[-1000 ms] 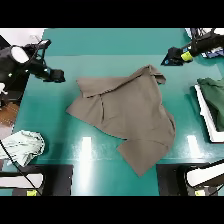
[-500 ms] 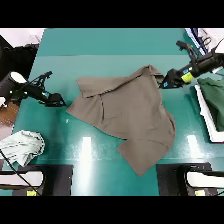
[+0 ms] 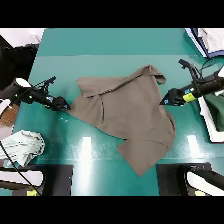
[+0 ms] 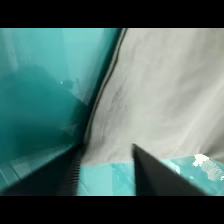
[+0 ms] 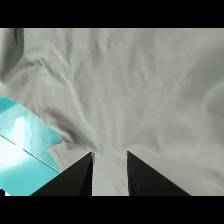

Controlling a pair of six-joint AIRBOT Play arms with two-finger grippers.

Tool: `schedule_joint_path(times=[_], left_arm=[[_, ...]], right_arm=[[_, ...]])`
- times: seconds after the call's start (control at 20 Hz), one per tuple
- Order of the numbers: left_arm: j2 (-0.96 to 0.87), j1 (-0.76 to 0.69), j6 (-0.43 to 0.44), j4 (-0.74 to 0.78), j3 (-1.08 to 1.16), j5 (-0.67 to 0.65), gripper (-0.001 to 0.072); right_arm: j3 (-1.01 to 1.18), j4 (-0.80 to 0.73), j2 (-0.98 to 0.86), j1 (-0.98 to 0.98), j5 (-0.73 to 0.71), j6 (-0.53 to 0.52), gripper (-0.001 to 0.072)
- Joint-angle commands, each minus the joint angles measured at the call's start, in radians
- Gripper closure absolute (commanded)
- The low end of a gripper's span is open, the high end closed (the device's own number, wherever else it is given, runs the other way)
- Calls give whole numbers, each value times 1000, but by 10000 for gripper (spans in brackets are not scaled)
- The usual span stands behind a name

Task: Fold the shirts.

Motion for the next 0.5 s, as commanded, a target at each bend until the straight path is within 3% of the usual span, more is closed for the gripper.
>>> schedule_joint_path(times=[0.0,0.1,0.35,0.45], left_arm=[[-3,0,4,-5,0,-24,606],[-3,0,15,-6,1,-34,682],[53,0,1,-3,48,-9,683],[88,0,1,-4,64,-3,683]], right_arm=[[-127,-4,97,-28,-46,14,456],[-213,-4,148,-92,-45,34,456],[-426,-5,290,-336,-23,65,434],[-506,-5,330,-440,-8,65,237]])
